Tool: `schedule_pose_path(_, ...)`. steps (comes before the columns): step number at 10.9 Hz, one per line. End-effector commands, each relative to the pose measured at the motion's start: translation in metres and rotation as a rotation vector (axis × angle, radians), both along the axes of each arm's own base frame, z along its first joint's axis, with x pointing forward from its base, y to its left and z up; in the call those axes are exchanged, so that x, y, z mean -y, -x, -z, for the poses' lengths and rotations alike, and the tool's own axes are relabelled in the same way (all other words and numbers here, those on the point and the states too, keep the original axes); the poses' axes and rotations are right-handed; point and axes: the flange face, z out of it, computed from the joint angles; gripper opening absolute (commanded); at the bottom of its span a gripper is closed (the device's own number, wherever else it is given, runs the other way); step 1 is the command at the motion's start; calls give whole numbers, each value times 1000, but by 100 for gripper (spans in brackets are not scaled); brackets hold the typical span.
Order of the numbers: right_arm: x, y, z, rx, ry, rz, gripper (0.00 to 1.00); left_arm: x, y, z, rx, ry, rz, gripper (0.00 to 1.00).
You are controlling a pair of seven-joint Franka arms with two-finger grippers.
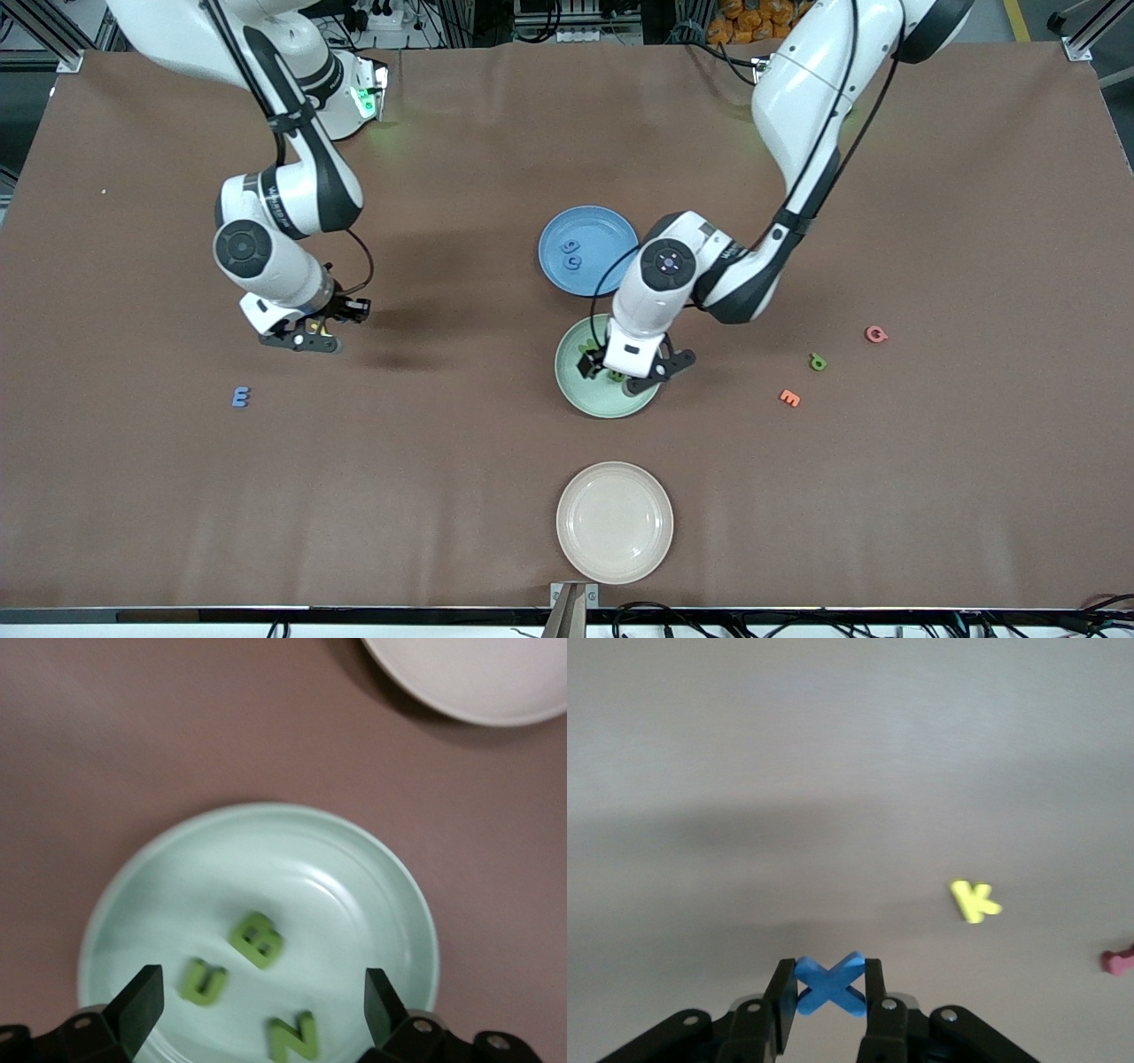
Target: Sort letters by color into matching plates
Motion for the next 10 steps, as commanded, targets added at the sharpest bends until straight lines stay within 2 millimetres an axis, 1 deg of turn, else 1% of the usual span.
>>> schedule_pose_path(1, -64, 11, -20, 17, 9, -178, 28, -53, -17, -34, -38, -133, 127, 100)
schedule_pose_path(2, -85, 12, -25, 29, 2, -234, 28, -75, -23, -39, -54, -155, 174, 100)
schedule_pose_path(4, -132, 20, -38, 59, -15, -372, 28, -114, -26, -35, -76, -183, 287, 100)
schedule_pose_path(5, -150, 22, -42, 67, -27, -424, 28, -128, -25, -36, -80, -191, 331, 100)
schedule_pose_path(7, -191, 31, -39, 74, -46, -496, 29, -156, -28, -37, -78, -222, 409, 100)
schedule_pose_path(8, -211, 41, -35, 69, -47, -547, 29, -163, -26, -32, -83, -247, 453, 100)
schedule_pose_path(9, -229, 48, -35, 72, -51, -591, 29, -184, -30, -26, -83, -284, 478, 100)
schedule_pose_path(10, -249, 58, -31, 69, -58, -626, 29, -198, -31, -24, -80, -297, 483, 100)
